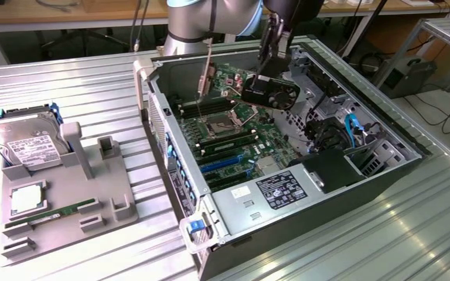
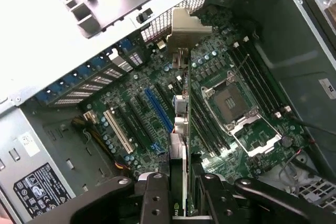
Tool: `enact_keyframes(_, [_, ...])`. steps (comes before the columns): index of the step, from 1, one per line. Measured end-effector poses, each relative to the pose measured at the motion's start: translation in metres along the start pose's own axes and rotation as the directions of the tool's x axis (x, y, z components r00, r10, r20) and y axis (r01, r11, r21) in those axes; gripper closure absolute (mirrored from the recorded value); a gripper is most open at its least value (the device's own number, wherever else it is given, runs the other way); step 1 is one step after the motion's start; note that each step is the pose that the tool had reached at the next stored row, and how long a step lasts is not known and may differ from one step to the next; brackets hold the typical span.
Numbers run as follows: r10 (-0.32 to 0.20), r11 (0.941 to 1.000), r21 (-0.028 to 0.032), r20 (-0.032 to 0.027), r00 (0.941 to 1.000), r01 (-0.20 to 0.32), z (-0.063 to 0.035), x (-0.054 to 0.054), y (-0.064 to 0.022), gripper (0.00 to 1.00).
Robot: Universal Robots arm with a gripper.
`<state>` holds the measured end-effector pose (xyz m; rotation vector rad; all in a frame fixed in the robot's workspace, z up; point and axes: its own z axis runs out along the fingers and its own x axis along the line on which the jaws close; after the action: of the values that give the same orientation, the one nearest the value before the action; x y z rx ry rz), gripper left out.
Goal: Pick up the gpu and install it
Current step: 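Insert the gpu into the slot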
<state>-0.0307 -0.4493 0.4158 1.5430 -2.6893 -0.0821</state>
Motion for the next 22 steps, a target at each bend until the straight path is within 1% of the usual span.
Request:
enact_keyframes(1, [-0.034, 0.9994, 0.0005, -0.0022, 0.9994, 0.034, 0.0005, 0.0000, -0.0001, 0.74])
enact_keyframes(2, [-0.078, 0.9970, 0.0009, -0.0049, 0.9970, 0.078, 0.0012, 0.0000, -0.0001, 0.74])
enact_keyframes(3, [-0.099, 0.9951, 0.0011, -0.0063, 0.9951, 0.099, 0.0015, 0.0000, -0.0001, 0.74])
enact_keyframes(6, [-0.161, 0.9870, 0.0014, -0.0104, 0.9869, 0.161, 0.0025, 0.0000, -0.0002, 0.74])
enact_keyframes(7, [-0.186, 0.9826, 0.0014, -0.0120, 0.9825, 0.186, 0.0030, 0.0000, -0.0002, 0.74])
enact_keyframes(8, [-0.203, 0.9793, 0.0014, -0.0132, 0.9792, 0.203, 0.0033, 0.0000, -0.0002, 0.74])
enact_keyframes(10, [-0.240, 0.9708, 0.0011, -0.0156, 0.9707, 0.240, 0.0040, 0.0000, -0.0003, 0.74])
enact_keyframes(12, [-0.277, 0.9607, 0.0008, -0.0181, 0.9606, 0.277, 0.0048, 0.0000, -0.0003, 0.74])
enact_keyframes(15, [-0.330, 0.9440, 0.0002, -0.0216, 0.9438, 0.330, 0.0059, 0.0000, -0.0004, 0.74])
enact_keyframes(17, [-0.365, 0.9308, -0.0003, -0.0241, 0.9305, 0.365, 0.0066, -0.0001, -0.0004, 0.74])
enact_keyframes(20, [-0.421, 0.9068, -0.0014, -0.0279, 0.9065, 0.422, 0.0078, -0.0001, -0.0005, 0.74])
enact_keyframes(21, [-0.444, 0.8958, -0.0019, -0.0295, 0.8953, 0.445, 0.0084, -0.0001, -0.0006, 0.74])
enact_keyframes(22, [-0.459, 0.8881, -0.0022, -0.0306, 0.8877, 0.460, 0.0087, -0.0001, -0.0006, 0.74])
